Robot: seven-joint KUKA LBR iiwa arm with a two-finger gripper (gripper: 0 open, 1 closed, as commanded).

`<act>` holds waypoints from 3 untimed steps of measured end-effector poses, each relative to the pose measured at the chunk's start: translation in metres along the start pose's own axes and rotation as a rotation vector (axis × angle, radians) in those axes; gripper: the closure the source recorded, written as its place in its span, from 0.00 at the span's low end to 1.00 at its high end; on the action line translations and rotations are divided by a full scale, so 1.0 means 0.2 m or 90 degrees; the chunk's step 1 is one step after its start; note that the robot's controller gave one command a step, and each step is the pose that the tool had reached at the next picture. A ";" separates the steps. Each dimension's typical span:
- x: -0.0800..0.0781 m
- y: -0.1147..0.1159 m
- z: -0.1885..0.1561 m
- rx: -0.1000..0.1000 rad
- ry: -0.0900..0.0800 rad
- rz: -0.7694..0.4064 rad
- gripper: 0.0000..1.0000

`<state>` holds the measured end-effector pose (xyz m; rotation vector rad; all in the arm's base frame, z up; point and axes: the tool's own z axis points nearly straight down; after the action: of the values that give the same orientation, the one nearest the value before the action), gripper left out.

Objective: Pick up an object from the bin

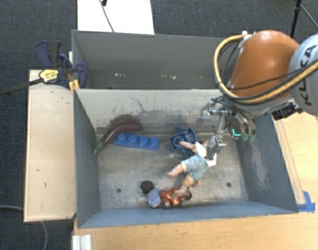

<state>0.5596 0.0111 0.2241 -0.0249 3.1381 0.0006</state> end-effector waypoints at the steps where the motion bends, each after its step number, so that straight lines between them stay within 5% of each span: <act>1: 0.00 0.11 0.19 0.000 -0.005 0.044 0.00; 2: 0.16 0.13 0.75 -0.002 -0.007 0.004 1.00; 3: 0.16 0.13 0.75 -0.002 -0.007 0.005 1.00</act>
Offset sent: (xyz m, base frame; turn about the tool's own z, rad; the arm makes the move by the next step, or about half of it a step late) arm -0.0368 0.0242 -0.1541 0.0059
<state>0.5270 0.0370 0.0737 -0.0130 3.1270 0.0059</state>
